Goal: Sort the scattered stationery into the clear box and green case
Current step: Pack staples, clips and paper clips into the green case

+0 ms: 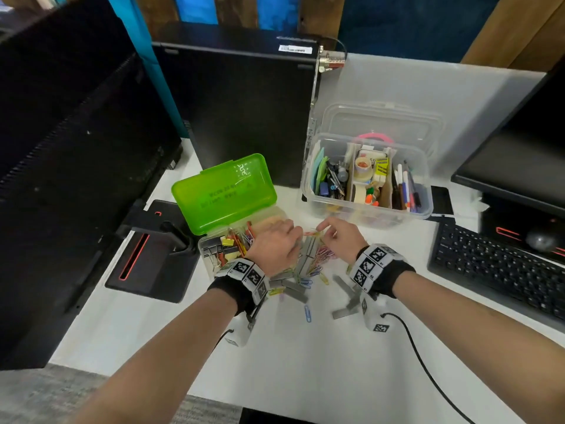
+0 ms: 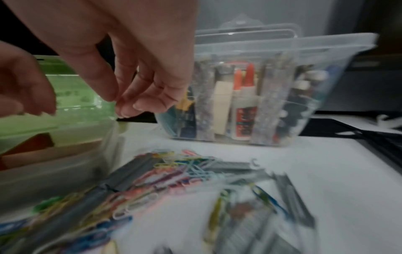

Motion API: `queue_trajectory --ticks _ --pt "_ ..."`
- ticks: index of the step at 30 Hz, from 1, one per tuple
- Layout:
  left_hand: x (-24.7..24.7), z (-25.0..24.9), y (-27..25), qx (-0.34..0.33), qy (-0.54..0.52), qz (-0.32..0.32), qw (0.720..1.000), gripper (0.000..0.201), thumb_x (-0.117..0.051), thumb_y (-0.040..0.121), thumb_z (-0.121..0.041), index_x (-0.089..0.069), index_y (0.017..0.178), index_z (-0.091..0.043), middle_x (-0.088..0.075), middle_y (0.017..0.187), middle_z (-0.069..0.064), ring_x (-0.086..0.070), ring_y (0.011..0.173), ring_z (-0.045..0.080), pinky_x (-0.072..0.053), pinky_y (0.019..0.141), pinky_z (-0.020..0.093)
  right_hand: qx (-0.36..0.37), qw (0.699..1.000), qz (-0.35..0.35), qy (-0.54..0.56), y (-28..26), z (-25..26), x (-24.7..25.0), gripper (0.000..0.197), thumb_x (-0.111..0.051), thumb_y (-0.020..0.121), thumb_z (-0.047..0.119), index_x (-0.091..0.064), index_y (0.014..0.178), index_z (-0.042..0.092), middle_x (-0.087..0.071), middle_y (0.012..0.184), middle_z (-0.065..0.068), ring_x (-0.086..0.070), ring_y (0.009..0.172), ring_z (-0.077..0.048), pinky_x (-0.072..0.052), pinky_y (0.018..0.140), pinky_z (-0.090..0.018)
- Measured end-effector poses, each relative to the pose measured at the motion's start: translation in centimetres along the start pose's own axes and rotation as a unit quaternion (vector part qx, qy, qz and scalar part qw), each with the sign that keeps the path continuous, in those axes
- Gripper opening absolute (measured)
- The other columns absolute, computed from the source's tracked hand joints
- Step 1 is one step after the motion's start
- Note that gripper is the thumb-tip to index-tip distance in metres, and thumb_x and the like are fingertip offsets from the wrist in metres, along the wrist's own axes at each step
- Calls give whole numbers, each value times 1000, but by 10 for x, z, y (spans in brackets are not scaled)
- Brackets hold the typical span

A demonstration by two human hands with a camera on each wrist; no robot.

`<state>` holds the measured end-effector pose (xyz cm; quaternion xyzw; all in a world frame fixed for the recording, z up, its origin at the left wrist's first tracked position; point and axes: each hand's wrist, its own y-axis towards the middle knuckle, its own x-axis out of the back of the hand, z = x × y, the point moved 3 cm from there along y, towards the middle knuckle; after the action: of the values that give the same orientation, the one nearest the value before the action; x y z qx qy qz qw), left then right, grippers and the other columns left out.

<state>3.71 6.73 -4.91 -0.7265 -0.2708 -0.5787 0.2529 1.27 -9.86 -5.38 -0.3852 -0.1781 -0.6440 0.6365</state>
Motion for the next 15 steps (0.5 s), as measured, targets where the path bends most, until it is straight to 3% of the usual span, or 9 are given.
queue_trajectory --ticks 2,5,7,9,12,15 --pt "-9 -20 6 -18 5 33 999 23 -41 97 -21 -49 115 -10 -52 107 8 -53 96 24 -44 77 37 -24 1000 -6 5 -11 -18 0 23 -51 87 2 -65 102 11 -63 83 -7 -58 77 -24 -46 69 -28" --pt "-24 -41 10 0 35 95 995 32 -41 95 -8 -42 127 -7 -54 117 13 -59 98 31 -48 78 41 -43 999 -6 -12 -29 -44 -8 25 -47 88 -1 -66 102 6 -66 97 -2 -57 85 -17 -36 66 -18" --pt "-30 -48 10 30 41 115 992 43 -41 92 1 -37 134 -4 -48 126 16 -60 99 33 -49 77 41 -72 997 6 -18 -41 -58 -14 22 -49 86 1 -65 98 12 -66 99 -2 -60 85 -16 -43 71 -20" --pt "-28 -51 14 56 44 103 992 43 -41 89 6 -40 130 -3 -41 128 17 -58 98 31 -49 76 38 -92 995 12 -32 -51 -68 -19 16 -53 86 6 -63 94 17 -64 96 0 -61 89 -18 -46 75 -24" --pt "-25 -49 24 83 97 81 989 33 -47 88 -1 -49 121 -4 -40 126 14 -48 107 30 -46 84 39 -92 994 1 -59 -58 -78 -23 13 -57 85 13 -56 84 26 -60 95 0 -59 91 -20 -41 72 -24" --pt "-23 -48 34 108 175 82 975 23 -54 88 -19 -59 110 -12 -42 119 10 -36 110 29 -36 90 41 -83 995 -3 -60 -59 -81 -26 14 -55 85 13 -56 84 27 -61 97 -4 -60 90 -22 -48 77 -28"
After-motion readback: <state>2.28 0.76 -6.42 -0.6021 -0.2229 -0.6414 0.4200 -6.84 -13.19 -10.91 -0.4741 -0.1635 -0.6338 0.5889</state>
